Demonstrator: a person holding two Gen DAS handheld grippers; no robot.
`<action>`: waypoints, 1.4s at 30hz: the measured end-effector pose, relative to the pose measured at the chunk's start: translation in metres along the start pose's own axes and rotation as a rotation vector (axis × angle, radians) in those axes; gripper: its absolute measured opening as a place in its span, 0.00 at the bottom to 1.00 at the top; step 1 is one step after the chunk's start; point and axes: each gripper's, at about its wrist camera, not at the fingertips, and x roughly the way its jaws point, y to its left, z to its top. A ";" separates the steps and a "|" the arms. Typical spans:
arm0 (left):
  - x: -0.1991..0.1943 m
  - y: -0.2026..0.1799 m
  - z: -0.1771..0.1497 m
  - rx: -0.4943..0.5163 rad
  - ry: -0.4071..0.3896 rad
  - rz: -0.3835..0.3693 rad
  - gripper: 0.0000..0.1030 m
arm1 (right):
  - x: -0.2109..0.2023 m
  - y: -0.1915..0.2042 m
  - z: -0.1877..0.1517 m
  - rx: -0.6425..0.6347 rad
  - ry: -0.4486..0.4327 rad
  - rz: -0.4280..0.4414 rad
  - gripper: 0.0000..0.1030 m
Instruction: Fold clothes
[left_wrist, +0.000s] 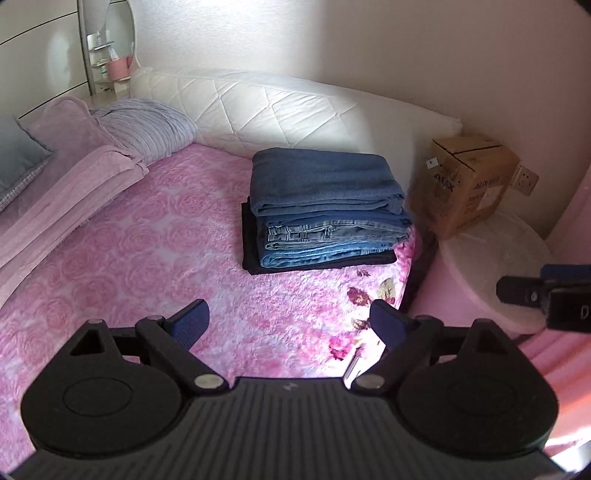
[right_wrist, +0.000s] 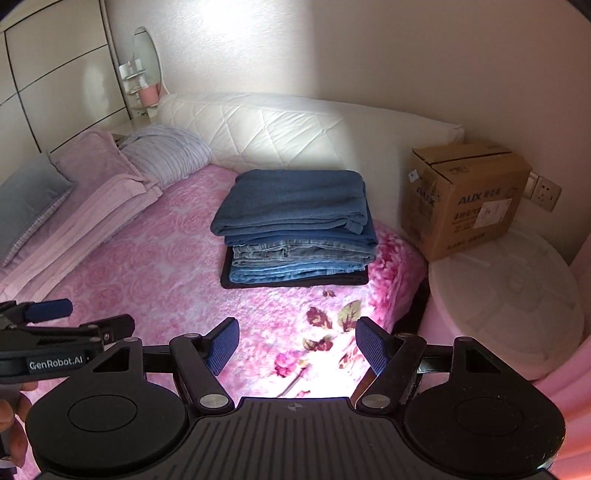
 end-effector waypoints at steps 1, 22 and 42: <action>-0.001 -0.004 0.001 -0.007 0.002 0.008 0.89 | 0.001 -0.005 0.001 -0.002 0.006 0.004 0.71; -0.011 -0.026 -0.011 0.027 0.023 0.165 0.89 | 0.014 -0.013 -0.004 -0.058 0.041 0.066 0.71; 0.000 -0.019 -0.009 -0.004 0.038 0.217 0.89 | 0.032 -0.004 0.002 -0.101 0.053 0.073 0.71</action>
